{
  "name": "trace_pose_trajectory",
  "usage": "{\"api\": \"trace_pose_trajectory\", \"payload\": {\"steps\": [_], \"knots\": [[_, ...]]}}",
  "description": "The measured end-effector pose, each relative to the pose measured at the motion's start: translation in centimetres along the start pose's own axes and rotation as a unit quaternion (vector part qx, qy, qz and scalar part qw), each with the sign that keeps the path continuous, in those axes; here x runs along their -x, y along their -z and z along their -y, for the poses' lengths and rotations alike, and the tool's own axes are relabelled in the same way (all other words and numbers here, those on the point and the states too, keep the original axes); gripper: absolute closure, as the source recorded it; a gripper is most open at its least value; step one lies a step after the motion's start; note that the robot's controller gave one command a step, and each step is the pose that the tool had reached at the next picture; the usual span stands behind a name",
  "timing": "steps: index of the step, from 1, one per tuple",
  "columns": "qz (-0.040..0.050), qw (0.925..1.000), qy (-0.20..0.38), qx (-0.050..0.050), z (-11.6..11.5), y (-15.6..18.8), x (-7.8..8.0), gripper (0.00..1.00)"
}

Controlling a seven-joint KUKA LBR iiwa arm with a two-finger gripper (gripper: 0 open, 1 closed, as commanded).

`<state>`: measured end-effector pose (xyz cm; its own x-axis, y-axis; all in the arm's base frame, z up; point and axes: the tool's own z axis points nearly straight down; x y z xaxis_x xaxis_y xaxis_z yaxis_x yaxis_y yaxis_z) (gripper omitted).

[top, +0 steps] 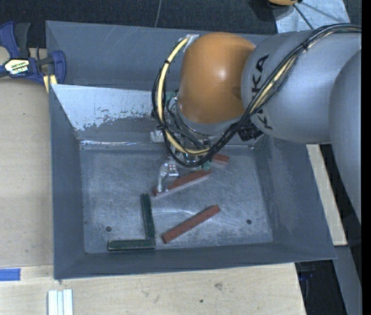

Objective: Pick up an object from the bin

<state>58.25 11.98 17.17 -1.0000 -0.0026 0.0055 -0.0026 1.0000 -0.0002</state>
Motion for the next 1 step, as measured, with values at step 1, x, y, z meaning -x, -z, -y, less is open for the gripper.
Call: {"api": "trace_pose_trajectory", "payload": {"steps": [1], "knots": [[0.0042, 1.0000, -0.001, 0.001, 0.04, 0.46, 0.19, 0.00]]}}
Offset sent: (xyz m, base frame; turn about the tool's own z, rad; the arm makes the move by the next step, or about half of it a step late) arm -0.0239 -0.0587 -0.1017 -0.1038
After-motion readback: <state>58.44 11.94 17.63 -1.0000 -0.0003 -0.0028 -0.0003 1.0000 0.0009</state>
